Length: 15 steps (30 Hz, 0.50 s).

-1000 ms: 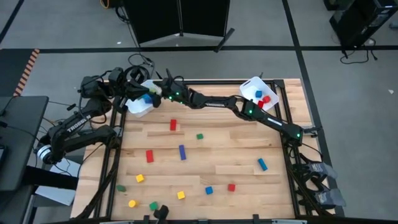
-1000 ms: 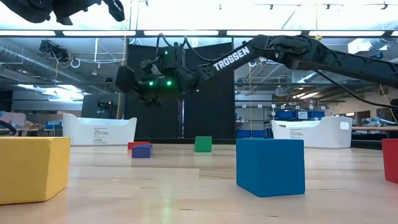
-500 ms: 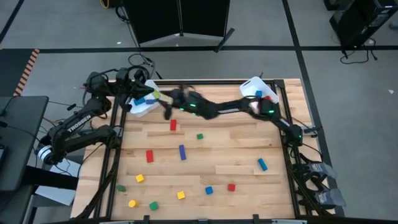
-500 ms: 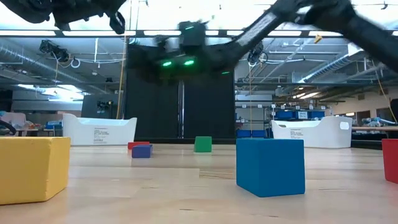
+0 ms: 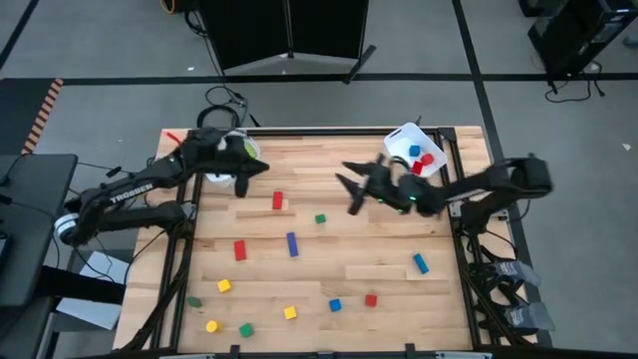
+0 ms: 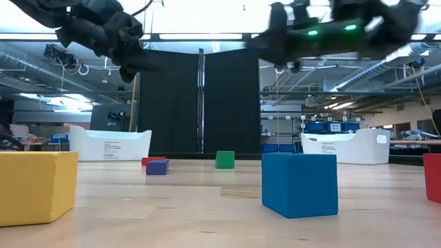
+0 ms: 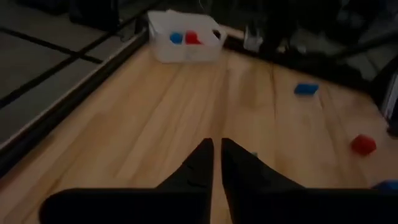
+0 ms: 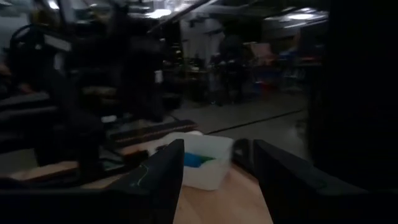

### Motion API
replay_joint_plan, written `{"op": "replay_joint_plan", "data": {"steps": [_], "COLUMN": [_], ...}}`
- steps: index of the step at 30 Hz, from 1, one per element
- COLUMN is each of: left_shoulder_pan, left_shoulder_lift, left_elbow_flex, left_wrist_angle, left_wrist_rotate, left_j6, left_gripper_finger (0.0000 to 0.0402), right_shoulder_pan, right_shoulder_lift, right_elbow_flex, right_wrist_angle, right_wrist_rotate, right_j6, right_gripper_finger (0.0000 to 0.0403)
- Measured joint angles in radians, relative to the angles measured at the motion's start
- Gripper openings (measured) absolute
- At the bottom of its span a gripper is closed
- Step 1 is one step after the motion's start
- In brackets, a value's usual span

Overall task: Sort blocks by size
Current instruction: Put the small green block into the right white bin

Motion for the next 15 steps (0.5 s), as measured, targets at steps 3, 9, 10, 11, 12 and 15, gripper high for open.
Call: {"op": "replay_joint_plan", "data": {"steps": [3, 9, 10, 11, 12, 15], "left_shoulder_pan": [-0.124, -0.395, -0.439, -0.482, -0.523, -0.639], "left_shoulder_lift": [0.011, 0.014, 0.014, 0.014, 0.014, 0.014], "left_elbow_flex": [0.0, 0.061, 0.084, 0.11, 0.134, 0.188], "left_wrist_angle": [-0.02, -0.297, -0.363, -0.427, -0.471, -0.508], "left_wrist_rotate": [-0.095, -0.272, -0.308, -0.342, -0.373, -0.443], "left_j6": [-0.001, -0.05, -0.07, -0.097, -0.13, -0.211], "left_gripper_finger": [0.0073, 0.0132, 0.0139, 0.0143, 0.0146, 0.0149], "right_shoulder_pan": [0.048, 0.106, 0.111, 0.116, 0.121, 0.13], "right_shoulder_lift": [-0.123, -0.281, -0.296, -0.306, -0.313, -0.317], "right_elbow_flex": [-0.085, -0.166, -0.171, -0.173, -0.173, -0.173], "right_wrist_angle": [0.004, -0.002, -0.009, -0.02, -0.03, -0.049], "right_wrist_rotate": [0.086, 0.139, 0.139, 0.14, 0.14, 0.139], "right_j6": [-0.026, -0.075, -0.081, -0.091, -0.1, -0.114], "right_gripper_finger": [0.0201, 0.0201, 0.0201, 0.0201, 0.0201, 0.0201]}}
